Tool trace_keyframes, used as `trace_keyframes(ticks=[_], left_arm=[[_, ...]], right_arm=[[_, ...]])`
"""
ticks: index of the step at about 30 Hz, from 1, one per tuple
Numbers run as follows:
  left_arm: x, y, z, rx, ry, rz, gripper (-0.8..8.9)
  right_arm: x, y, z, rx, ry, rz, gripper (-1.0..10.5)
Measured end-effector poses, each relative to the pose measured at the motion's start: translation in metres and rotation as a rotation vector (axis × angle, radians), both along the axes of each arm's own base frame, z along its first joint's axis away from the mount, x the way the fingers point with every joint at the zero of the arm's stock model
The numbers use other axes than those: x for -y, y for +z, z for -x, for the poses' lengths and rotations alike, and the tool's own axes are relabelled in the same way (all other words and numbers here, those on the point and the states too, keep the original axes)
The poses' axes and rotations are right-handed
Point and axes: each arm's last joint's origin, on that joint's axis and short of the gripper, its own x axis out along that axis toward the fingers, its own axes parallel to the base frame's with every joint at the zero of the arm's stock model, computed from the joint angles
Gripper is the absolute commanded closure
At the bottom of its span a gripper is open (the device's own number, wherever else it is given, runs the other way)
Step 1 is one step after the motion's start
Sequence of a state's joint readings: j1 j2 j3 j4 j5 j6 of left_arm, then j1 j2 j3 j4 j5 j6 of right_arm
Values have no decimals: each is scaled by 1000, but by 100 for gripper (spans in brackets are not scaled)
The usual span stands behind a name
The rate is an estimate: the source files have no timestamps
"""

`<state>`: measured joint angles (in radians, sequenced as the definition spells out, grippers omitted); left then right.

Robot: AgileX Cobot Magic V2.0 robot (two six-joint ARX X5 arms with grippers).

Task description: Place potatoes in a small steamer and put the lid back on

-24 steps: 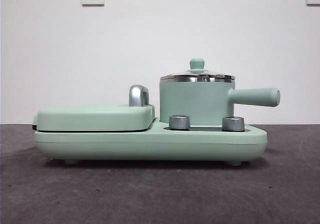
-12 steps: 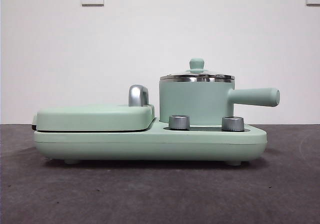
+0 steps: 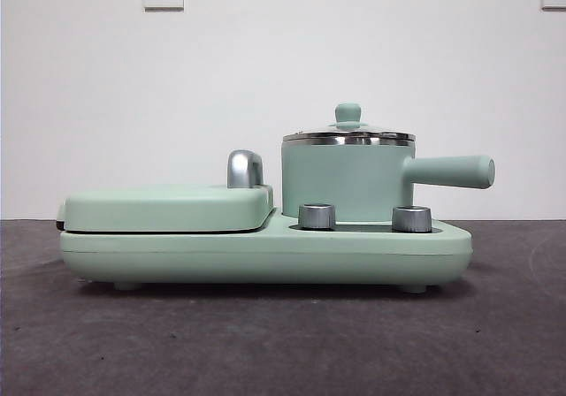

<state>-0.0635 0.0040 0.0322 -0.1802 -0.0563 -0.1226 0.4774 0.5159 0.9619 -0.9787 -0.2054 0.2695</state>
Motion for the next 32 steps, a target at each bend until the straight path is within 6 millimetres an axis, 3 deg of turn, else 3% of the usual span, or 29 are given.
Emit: trace_keyframes(ticks=[32], left_arm=[[0,0,0,0,0,0,789]], right_arm=[[6,1,5,28,-47,-16,936]])
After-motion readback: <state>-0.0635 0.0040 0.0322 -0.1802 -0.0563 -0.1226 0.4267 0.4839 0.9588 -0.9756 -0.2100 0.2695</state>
